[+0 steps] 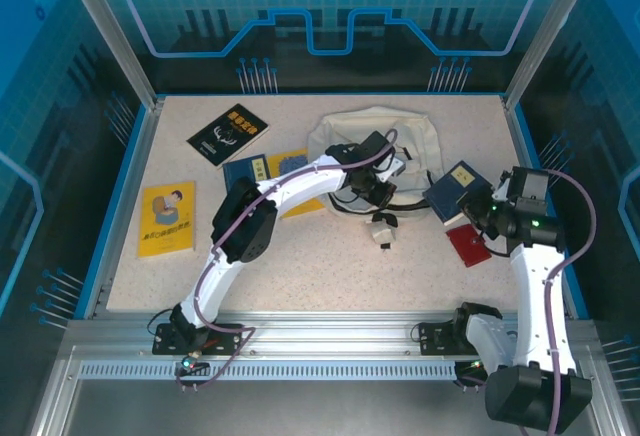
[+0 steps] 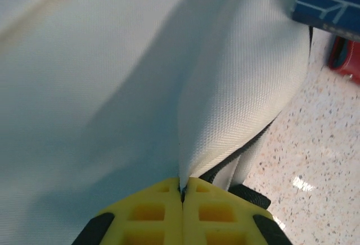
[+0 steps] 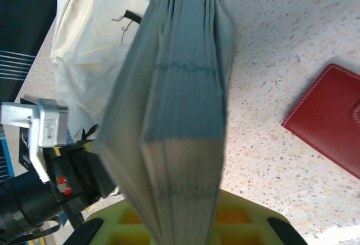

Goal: Pack the student bag

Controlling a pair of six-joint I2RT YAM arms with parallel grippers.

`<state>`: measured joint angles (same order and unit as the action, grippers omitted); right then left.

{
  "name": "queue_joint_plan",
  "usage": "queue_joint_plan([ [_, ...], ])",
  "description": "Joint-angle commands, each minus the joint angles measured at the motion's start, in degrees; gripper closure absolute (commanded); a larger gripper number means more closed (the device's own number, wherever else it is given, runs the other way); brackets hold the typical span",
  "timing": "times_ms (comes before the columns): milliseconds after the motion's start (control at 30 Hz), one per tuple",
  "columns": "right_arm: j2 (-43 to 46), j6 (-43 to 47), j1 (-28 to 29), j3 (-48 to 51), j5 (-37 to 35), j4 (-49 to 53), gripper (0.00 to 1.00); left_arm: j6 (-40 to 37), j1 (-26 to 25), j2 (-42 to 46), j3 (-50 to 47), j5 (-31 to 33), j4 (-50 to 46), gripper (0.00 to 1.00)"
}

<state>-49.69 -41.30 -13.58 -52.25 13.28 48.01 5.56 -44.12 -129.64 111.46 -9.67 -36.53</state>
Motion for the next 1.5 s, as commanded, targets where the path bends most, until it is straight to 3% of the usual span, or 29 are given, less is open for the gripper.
queue_joint_plan([
  [0,2.81,0.85,-0.85,-4.30,-3.26,2.67,0.90,2.77,1.49,5.68,-1.36,2.16,3.88,0.99],
  [167,3.70,1.91,-0.90,-6.15,-2.22,5.72,0.91,5.29,1.75,9.29,-2.41,5.26,7.66,0.99],
  [300,4.21,1.25,-0.92,-5.62,3.85,5.43,0.91,7.97,1.67,13.34,-4.93,7.83,13.17,0.99],
  [467,3.77,-4.27,-0.75,-0.45,18.53,-3.16,0.91,10.21,1.68,18.14,-8.66,7.79,21.48,1.00],
  [567,3.18,-10.12,0.87,4.49,22.93,-11.57,0.91,11.02,1.67,19.84,-9.63,5.73,25.19,1.00],
  [800,-1.34,-21.08,9.31,10.65,16.83,-29.86,0.91,12.70,1.56,19.65,-8.77,3.17,29.31,1.00],
  [1033,-10.90,-29.10,19.82,13.68,-0.08,-47.34,0.89,14.09,1.58,18.54,-7.13,3.08,30.77,1.00],
  [1300,-26.03,-36.23,24.43,14.04,-8.36,-67.25,0.88,14.75,1.57,19.16,-7.73,3.50,31.96,1.00],
  [1467,-35.80,-38.19,26.36,10.55,-10.72,-72.47,0.87,15.60,1.57,18.74,-8.08,3.74,32.52,1.00],
])
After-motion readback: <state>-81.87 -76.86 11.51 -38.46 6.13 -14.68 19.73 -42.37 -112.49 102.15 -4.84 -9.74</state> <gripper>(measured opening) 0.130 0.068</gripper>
